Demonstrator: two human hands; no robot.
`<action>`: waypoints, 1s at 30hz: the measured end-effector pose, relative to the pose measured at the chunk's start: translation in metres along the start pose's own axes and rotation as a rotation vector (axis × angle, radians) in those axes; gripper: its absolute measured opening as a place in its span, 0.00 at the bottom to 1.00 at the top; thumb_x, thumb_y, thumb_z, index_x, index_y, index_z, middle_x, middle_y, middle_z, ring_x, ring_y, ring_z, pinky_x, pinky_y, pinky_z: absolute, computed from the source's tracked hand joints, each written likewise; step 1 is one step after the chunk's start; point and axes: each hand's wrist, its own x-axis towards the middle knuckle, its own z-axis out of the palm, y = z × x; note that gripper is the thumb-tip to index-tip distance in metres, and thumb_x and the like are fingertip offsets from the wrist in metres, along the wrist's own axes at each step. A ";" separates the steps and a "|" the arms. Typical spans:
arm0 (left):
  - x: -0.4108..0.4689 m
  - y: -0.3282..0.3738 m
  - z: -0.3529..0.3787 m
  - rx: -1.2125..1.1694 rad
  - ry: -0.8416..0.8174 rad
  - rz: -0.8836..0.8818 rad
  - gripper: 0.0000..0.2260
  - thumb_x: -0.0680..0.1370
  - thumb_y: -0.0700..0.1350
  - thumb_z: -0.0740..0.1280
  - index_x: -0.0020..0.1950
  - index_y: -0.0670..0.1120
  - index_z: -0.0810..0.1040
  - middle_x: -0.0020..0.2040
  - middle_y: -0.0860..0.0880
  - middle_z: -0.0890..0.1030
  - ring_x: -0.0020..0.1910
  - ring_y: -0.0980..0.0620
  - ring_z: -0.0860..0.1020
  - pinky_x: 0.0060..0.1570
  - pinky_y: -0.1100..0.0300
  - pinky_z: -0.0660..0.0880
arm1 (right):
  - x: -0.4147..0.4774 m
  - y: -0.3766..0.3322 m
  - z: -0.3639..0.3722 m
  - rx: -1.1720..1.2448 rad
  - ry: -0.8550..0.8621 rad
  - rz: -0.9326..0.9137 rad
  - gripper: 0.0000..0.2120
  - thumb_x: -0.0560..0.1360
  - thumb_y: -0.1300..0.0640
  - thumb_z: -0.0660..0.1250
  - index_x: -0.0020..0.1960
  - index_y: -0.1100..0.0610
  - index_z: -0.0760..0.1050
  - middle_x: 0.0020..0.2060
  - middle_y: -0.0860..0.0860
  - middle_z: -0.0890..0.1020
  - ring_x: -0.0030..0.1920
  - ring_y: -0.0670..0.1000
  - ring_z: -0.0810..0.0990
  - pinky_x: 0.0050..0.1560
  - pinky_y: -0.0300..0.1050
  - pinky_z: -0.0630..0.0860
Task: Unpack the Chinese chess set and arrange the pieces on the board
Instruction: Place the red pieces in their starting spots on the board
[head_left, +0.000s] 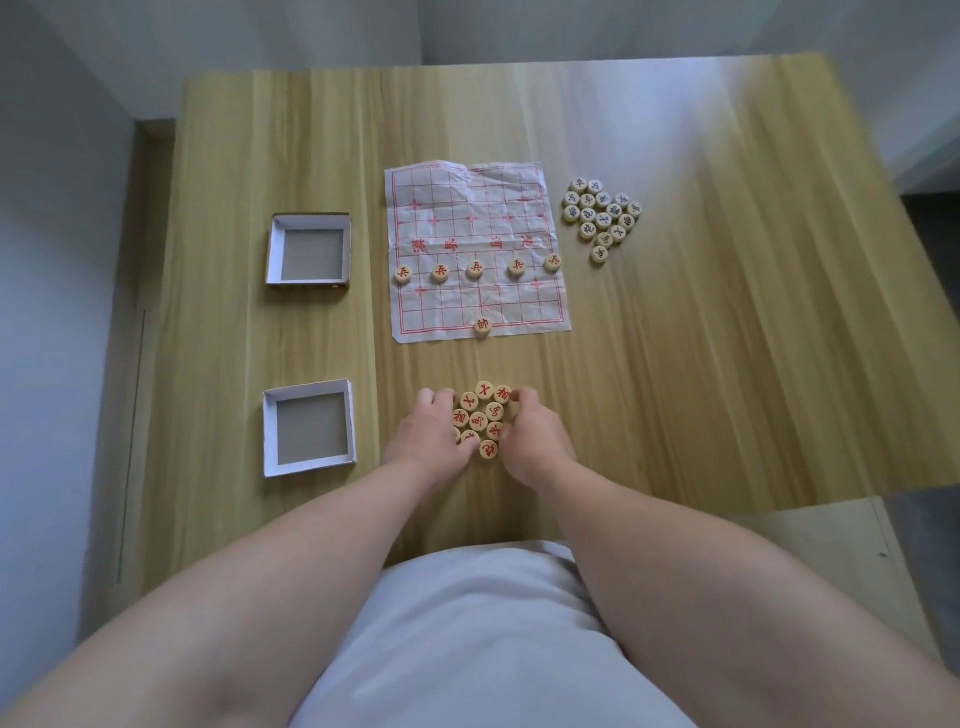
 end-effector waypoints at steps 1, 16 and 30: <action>0.001 0.001 -0.002 0.007 0.007 -0.004 0.27 0.75 0.60 0.69 0.69 0.50 0.67 0.60 0.50 0.70 0.56 0.45 0.78 0.52 0.48 0.78 | 0.002 -0.003 -0.002 -0.020 0.022 0.001 0.16 0.81 0.56 0.59 0.67 0.50 0.65 0.52 0.52 0.80 0.49 0.57 0.80 0.50 0.55 0.81; 0.048 0.015 -0.024 -0.017 0.111 -0.111 0.09 0.80 0.54 0.64 0.53 0.49 0.74 0.53 0.50 0.73 0.48 0.46 0.77 0.47 0.50 0.77 | 0.049 -0.029 -0.005 -0.215 0.062 -0.145 0.11 0.81 0.52 0.63 0.62 0.45 0.76 0.58 0.50 0.72 0.57 0.56 0.75 0.54 0.50 0.75; 0.052 0.005 -0.028 0.019 0.157 -0.119 0.12 0.77 0.58 0.66 0.54 0.52 0.73 0.52 0.54 0.72 0.45 0.49 0.76 0.41 0.56 0.73 | 0.057 -0.031 -0.008 -0.243 0.157 -0.174 0.14 0.80 0.44 0.63 0.62 0.49 0.74 0.58 0.50 0.76 0.60 0.54 0.74 0.60 0.51 0.70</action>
